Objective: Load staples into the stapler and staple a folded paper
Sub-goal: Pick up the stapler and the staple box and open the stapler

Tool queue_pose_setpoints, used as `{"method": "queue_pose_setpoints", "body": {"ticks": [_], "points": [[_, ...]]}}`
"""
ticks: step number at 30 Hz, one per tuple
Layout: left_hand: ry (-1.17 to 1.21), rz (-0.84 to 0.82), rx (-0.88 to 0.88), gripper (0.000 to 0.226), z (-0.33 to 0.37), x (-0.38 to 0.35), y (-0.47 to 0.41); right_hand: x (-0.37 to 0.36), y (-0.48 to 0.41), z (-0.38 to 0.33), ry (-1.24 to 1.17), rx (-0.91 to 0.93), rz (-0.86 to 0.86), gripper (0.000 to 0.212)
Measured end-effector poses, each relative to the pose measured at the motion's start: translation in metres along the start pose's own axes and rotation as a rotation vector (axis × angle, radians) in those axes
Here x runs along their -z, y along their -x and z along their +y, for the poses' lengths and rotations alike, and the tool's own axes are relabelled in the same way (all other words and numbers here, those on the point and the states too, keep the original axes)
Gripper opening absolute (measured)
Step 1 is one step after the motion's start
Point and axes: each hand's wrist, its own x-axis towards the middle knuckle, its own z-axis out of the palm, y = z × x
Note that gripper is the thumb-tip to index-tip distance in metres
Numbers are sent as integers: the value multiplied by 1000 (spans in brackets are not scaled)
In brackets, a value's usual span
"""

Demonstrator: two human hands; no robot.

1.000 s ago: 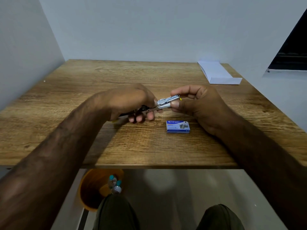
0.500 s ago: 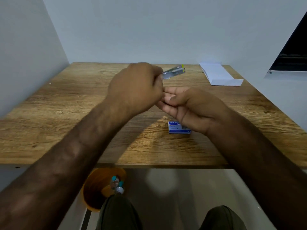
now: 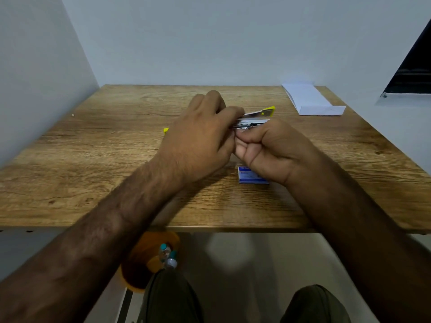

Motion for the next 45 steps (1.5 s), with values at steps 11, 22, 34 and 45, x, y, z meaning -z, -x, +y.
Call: {"method": "queue_pose_setpoints", "body": {"ticks": [11, 22, 34, 45], "points": [[-55, 25, 88, 62, 5, 1, -6, -2, 5, 1, -44, -57, -39, 39], [164, -209, 258, 34, -5, 5, -13, 10, 9, -1, 143, -137, -42, 63], [521, -430, 465, 4, -25, 11, -9, 25, 19, -33, 536, -83, 30, 49], [425, -429, 377, 7, -40, -3, -3, 33, 17, -33, 198, -163, 15, 37]]}}
